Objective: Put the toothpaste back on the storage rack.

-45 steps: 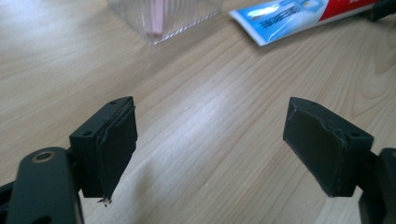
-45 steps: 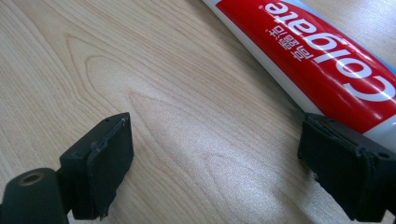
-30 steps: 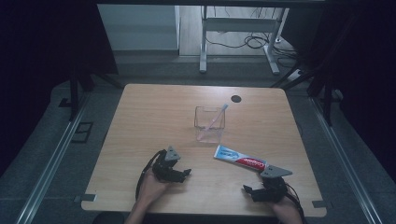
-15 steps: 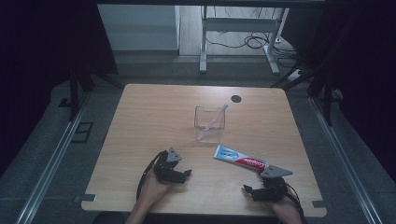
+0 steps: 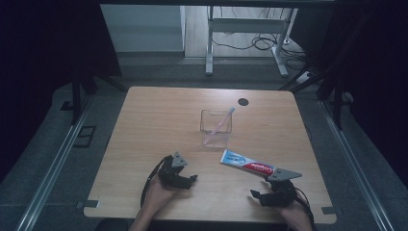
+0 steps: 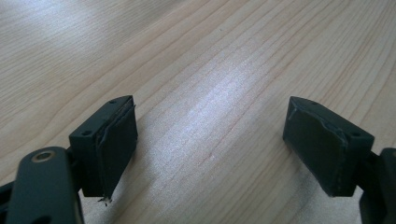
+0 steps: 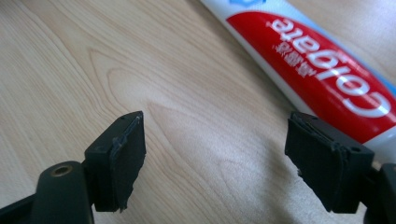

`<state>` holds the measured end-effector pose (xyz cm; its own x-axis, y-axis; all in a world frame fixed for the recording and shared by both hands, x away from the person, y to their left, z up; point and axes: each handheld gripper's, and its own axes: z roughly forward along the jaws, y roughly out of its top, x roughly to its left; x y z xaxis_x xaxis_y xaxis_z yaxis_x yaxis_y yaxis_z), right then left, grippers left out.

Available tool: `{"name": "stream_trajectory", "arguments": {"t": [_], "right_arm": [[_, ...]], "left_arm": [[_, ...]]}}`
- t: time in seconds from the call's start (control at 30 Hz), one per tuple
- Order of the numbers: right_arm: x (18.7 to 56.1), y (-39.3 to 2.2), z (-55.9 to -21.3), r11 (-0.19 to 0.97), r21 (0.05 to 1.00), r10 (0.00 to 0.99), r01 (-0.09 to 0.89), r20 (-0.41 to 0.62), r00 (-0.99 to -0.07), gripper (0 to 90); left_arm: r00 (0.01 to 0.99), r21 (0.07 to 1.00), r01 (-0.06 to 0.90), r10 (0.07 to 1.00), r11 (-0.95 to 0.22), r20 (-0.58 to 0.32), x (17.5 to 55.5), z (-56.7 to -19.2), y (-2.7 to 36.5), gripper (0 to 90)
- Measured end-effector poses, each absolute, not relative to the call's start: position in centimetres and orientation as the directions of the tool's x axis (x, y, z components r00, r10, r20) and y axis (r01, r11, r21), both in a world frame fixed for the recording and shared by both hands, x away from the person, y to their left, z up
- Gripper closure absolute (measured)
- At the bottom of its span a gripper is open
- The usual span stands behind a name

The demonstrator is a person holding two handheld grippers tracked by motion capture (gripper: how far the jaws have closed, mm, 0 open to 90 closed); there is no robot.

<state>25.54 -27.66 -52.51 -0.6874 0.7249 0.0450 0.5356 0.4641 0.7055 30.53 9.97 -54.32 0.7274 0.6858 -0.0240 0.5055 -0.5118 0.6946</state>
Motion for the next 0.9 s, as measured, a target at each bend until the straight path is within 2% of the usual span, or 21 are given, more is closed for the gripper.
{"name": "stream_trajectory", "arguments": {"t": [0.23,0.5,0.77,0.9], "right_arm": [[26.0,-28.5,-51.2,0.450,0.707,0.726,0.546,0.066,-0.684,24.9],[27.3,-29.3,-49.1,0.442,0.713,0.746,0.543,0.043,-0.664,45.7],[29.4,-30.7,-48.2,0.397,0.716,0.796,0.575,0.043,-0.603,59.2],[30.2,-31.4,-48.3,0.381,0.713,0.807,0.589,0.054,-0.588,69.0]], "left_arm": [[0.724,0.695,0.508,0.689,-0.509,-0.024,30.5,-54.3,10.0,17.8],[0.724,0.695,0.508,0.689,-0.509,-0.024,30.5,-54.3,10.0,17.9],[0.724,0.695,0.508,0.689,-0.509,-0.024,30.5,-54.3,10.0,17.9],[0.724,0.695,0.508,0.689,-0.509,-0.024,30.5,-54.3,10.0,17.9]]}}
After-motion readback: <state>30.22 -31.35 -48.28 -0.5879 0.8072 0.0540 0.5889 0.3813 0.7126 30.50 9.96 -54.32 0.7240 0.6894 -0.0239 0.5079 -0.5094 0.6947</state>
